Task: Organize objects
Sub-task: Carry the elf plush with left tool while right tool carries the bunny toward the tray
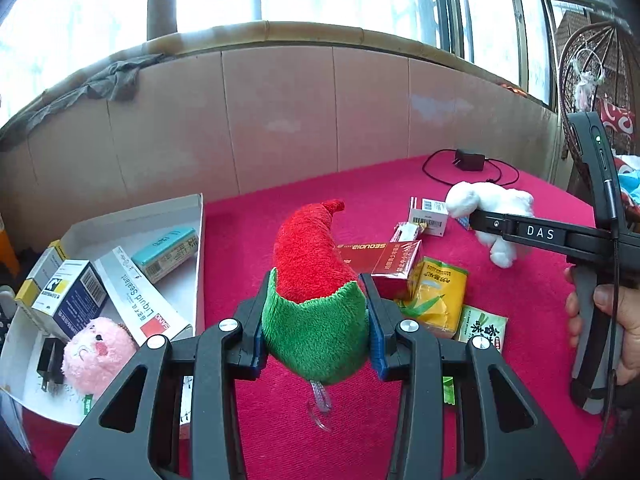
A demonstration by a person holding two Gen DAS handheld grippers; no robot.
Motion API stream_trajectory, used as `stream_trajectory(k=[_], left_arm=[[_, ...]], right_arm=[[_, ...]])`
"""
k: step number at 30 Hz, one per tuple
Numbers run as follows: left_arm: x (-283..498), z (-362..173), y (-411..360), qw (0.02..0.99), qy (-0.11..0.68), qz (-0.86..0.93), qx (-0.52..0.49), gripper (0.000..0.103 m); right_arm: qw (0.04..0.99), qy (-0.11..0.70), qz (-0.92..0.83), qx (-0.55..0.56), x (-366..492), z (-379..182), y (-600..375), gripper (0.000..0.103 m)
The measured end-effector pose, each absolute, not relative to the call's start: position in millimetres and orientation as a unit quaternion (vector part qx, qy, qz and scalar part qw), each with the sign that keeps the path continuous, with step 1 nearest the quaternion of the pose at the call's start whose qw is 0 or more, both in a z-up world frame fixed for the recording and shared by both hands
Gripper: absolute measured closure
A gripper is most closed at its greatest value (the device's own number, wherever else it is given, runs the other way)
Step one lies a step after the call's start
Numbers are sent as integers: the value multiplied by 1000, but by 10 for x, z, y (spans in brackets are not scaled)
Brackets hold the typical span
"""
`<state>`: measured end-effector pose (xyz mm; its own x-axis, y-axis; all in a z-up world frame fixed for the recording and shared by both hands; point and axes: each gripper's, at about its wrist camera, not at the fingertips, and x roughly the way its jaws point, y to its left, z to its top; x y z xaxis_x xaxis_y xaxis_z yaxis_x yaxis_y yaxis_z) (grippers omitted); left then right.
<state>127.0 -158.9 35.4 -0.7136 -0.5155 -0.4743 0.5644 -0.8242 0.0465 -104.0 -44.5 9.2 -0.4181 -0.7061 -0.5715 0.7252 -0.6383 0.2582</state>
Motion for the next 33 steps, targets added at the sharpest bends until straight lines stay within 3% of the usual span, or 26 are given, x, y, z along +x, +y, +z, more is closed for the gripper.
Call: stream_trajectory(k=[12,33], left_arm=[[1511,441,-1557,312,39,-930,191,64],[1806,476,-1645,328,64,-929,161,64]], right_arm=[[412,11,-861,296,-916,176,-309,54],[413,95,-878,222,-426,274,-409,53]])
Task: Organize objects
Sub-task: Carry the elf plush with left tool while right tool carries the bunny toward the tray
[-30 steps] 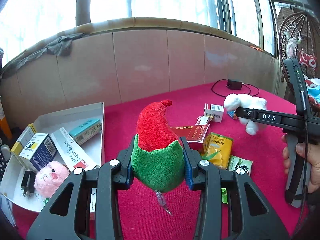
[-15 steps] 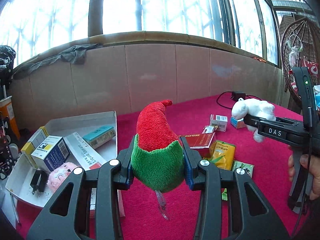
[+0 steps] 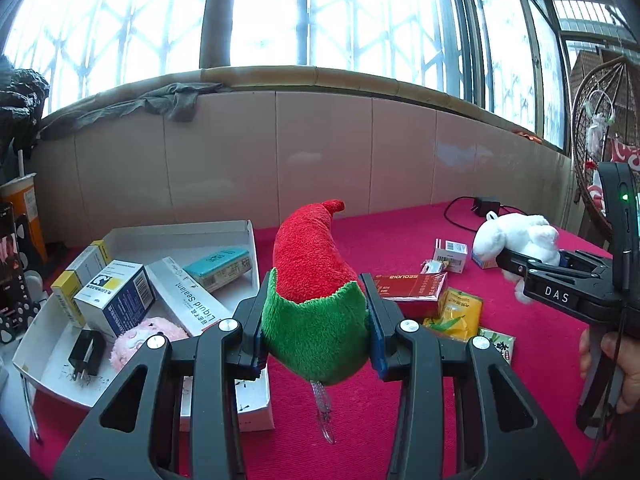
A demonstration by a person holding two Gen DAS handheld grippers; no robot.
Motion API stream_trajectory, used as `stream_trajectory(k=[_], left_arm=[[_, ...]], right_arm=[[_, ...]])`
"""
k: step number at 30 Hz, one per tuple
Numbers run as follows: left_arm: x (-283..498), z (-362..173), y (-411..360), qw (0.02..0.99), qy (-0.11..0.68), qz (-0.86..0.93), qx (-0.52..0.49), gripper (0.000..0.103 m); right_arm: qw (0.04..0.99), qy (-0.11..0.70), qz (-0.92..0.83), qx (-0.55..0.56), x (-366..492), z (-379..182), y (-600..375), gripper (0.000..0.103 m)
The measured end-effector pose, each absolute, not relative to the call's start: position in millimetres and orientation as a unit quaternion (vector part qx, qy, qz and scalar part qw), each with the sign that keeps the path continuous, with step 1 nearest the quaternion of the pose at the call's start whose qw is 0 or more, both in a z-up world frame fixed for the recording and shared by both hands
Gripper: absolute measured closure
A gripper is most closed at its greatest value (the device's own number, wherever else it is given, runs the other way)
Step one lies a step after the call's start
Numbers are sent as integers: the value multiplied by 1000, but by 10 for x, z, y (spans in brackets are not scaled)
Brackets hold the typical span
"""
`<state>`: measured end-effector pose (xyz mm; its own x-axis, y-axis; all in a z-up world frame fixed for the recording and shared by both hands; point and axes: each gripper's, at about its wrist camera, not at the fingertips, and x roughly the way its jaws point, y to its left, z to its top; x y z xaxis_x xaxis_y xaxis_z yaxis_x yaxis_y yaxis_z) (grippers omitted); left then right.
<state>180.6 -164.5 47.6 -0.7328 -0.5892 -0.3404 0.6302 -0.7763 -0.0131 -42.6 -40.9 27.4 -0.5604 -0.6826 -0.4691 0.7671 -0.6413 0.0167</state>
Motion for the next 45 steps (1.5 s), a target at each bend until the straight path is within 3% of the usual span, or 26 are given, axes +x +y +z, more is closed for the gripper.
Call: stream_trajectory(k=[25,30,45], left_arm=[[2207,737,-2375,319,78,-939,107,64],[2174,827,-2457,318,43,-940,113,64],[2567,826,-2757,329,123,-933,82,64]], right_arm=[[402,149,-876,223,-315,219,-566,53],[393,156,-877,227,-328,200,-597,53],[384,188,-880,206,-200,189,-677,53]])
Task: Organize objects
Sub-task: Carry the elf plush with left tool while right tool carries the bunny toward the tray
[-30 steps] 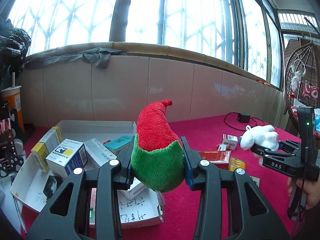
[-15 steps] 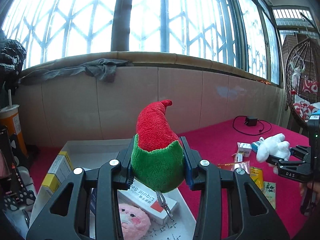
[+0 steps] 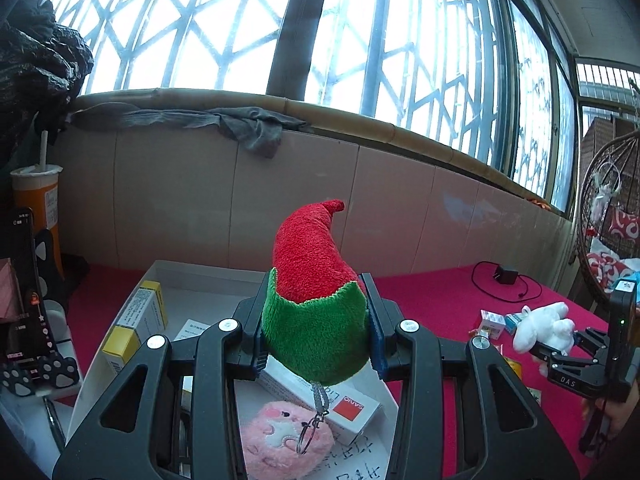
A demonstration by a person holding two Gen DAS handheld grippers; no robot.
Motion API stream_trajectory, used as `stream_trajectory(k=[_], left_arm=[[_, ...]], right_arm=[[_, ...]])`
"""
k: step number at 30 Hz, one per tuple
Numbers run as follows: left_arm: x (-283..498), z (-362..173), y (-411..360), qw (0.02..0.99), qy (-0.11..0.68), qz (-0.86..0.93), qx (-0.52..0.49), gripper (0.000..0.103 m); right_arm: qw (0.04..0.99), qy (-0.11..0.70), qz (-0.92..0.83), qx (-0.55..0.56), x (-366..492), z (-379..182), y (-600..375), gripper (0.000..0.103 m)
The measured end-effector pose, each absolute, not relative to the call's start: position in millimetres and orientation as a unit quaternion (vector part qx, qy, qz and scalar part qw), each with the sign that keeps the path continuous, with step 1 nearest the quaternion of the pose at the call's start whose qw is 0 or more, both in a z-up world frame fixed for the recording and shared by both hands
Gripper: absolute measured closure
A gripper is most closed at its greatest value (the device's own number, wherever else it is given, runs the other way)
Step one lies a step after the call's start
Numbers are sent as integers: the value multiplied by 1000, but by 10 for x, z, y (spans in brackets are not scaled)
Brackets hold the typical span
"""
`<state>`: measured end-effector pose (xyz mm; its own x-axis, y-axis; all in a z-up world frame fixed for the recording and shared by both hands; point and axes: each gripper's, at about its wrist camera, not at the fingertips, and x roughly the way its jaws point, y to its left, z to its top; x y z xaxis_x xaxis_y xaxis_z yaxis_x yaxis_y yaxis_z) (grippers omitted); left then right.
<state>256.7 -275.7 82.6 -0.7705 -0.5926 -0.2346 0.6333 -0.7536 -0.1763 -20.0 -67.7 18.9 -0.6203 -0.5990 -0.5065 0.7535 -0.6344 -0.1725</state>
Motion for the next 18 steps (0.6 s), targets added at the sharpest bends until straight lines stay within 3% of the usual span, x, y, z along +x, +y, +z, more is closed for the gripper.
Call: stream_trajectory(k=[18], left_arm=[[2622,734,-2927,351,154,-919,97,64]], right_arm=[[474,167,-843,195,292,607,-1008,53]])
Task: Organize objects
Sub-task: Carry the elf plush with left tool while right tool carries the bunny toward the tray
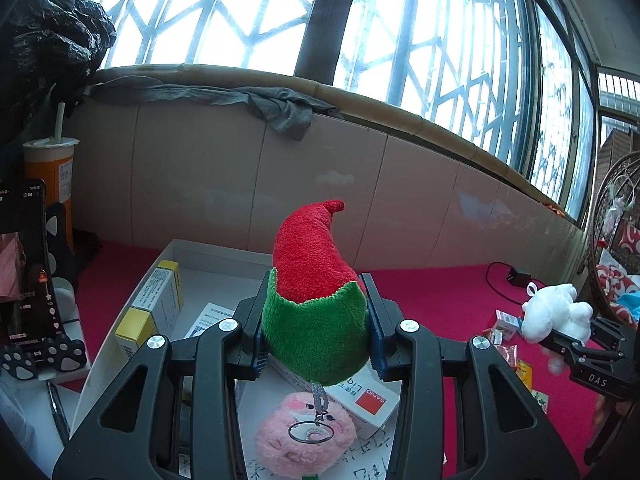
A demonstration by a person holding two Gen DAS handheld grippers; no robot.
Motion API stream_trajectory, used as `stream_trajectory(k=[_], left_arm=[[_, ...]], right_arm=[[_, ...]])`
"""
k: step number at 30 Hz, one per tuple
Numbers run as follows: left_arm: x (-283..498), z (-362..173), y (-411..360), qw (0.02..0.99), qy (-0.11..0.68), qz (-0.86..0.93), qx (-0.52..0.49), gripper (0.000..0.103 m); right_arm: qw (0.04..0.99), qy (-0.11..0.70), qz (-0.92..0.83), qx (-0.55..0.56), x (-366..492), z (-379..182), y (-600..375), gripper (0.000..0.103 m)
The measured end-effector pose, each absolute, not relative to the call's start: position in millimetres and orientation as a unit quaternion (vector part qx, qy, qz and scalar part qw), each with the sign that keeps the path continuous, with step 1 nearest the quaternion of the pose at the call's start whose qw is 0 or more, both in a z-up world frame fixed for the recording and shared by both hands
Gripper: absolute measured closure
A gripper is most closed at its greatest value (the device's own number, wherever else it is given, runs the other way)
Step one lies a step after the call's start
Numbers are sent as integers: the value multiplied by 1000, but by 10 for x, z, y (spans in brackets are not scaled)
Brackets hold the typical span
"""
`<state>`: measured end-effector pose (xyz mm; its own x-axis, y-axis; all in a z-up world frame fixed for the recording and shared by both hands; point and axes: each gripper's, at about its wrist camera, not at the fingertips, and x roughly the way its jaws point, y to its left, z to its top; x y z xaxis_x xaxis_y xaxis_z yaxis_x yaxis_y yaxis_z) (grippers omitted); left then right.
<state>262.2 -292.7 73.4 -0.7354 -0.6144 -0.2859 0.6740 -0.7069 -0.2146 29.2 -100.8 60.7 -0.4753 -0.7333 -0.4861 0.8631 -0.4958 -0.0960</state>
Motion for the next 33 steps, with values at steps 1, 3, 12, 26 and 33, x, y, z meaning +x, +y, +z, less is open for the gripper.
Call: stream_trajectory(k=[1,3,12,26,33], left_arm=[[2625,732,-2928,351,154,-918,97,64],[2627,725,-2940,352,157,-918,97,64],[2638,699,-2975,355,165,-915,101,64],[2722,686,-3076,365,188,-907,95,64],[2793,670,-3159,366,213,-902,89,64]], right_arm=[[478,165,-841,194,314,626,-1026,53],[485,164,-837,193,353,665,-1085,53],[515,162,-818,197,470,811,-1329,53],[544,176,-794,209,633,833,-1728,53],[555,185,-785,206,716,874,-1958,53]])
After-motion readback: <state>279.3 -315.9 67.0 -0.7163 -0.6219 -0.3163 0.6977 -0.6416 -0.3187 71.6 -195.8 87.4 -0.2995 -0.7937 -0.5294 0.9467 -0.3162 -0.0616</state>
